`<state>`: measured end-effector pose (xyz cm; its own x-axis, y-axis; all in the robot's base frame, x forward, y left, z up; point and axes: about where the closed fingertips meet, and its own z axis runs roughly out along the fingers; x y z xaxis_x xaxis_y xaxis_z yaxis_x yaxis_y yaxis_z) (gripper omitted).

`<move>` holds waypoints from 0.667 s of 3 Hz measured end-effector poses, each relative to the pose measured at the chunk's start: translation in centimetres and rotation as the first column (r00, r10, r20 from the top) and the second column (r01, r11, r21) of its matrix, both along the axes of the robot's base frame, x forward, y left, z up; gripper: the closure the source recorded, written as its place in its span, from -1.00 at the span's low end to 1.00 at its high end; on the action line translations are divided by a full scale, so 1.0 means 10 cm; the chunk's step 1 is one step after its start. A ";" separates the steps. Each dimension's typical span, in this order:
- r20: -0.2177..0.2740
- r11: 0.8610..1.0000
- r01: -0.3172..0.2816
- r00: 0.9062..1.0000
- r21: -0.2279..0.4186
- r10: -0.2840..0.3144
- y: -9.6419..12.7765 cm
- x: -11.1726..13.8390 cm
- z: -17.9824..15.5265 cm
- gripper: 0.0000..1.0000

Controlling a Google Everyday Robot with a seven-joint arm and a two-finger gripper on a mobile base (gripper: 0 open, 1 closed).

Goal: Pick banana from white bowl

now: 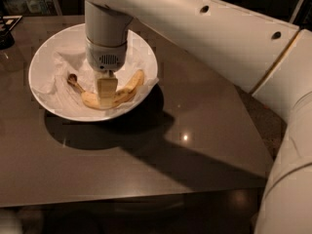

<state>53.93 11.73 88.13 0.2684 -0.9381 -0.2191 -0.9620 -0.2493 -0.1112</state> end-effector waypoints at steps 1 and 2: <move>-0.031 1.000 0.006 1.000 -0.008 -0.006 0.00 0.02 -0.16 -0.10; -0.049 1.000 0.015 0.999 -0.016 -0.015 -0.04 0.06 -0.30 -0.10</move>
Offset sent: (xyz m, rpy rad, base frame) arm 0.0097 -0.0117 -0.0452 -0.0305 0.0758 -0.0270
